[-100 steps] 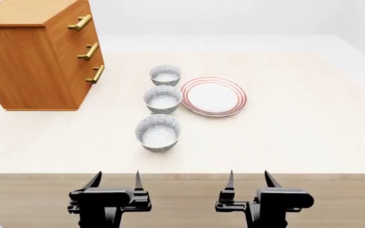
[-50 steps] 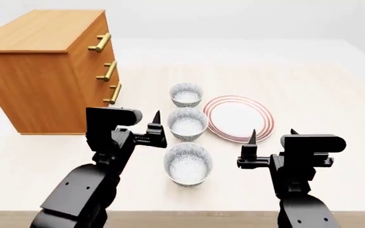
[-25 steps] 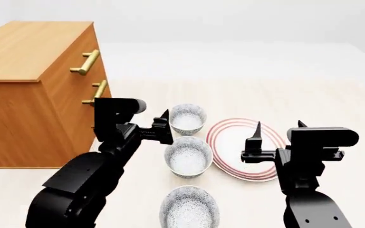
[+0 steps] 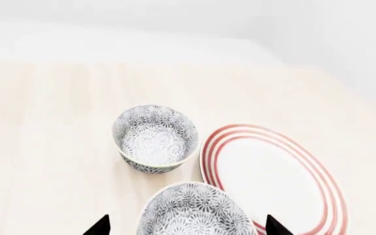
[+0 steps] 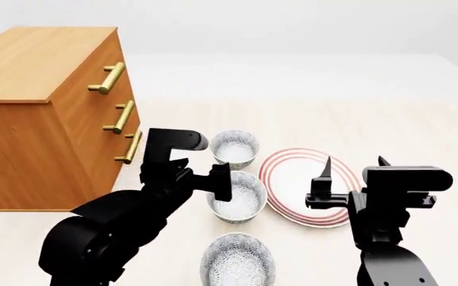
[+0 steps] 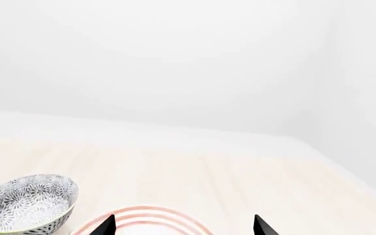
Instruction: Stack the bowl in the middle on the bowl at the back.
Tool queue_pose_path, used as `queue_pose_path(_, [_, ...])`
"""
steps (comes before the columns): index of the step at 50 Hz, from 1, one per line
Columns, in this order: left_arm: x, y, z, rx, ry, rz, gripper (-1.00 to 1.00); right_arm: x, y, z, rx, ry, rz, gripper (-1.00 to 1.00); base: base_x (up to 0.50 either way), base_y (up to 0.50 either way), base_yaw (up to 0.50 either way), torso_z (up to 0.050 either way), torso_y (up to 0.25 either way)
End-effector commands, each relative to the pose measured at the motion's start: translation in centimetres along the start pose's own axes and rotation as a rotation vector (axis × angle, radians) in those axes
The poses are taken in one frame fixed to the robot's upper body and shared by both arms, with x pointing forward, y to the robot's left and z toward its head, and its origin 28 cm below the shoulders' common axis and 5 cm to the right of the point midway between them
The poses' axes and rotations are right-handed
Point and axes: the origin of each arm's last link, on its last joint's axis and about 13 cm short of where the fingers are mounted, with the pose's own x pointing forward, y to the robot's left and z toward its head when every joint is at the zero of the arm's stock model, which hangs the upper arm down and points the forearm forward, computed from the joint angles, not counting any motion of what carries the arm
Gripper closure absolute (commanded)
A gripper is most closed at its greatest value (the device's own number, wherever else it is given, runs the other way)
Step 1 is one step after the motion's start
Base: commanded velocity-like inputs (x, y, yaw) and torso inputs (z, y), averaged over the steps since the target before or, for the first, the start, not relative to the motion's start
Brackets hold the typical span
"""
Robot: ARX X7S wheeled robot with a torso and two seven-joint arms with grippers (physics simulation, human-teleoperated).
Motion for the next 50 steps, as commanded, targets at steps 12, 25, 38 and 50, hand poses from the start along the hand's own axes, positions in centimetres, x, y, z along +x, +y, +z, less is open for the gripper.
queue_pose_path(12, [1.4, -0.2, -1.2, -0.07, 0.162, 0.029, -1.0, -0.3, -0.3, -0.8, -0.006, 0.012, -0.012, -1.0, 0.0, 0.0, 0.0, 0.0, 0.0])
queue_pose_path(25, [1.9, -0.1, -2.1, -0.077, 0.201, 0.052, -1.0, -1.2, -1.1, -1.0, -0.018, 0.016, -0.014, -1.0, 0.0, 0.0, 0.0, 0.0, 0.0])
queue_pose_path(38, [3.0, 0.0, -2.5, -0.123, 0.241, 0.048, -1.0, -0.4, -0.3, -1.5, -0.022, 0.027, -0.01, -1.0, 0.0, 0.0, 0.0, 0.0, 0.0])
queue_pose_path(50, [4.7, 0.3, -3.9, -0.148, 0.295, 0.063, -1.0, 0.6, 0.4, -1.8, -0.016, 0.034, -0.014, -1.0, 0.0, 0.0, 0.0, 0.0, 0.0])
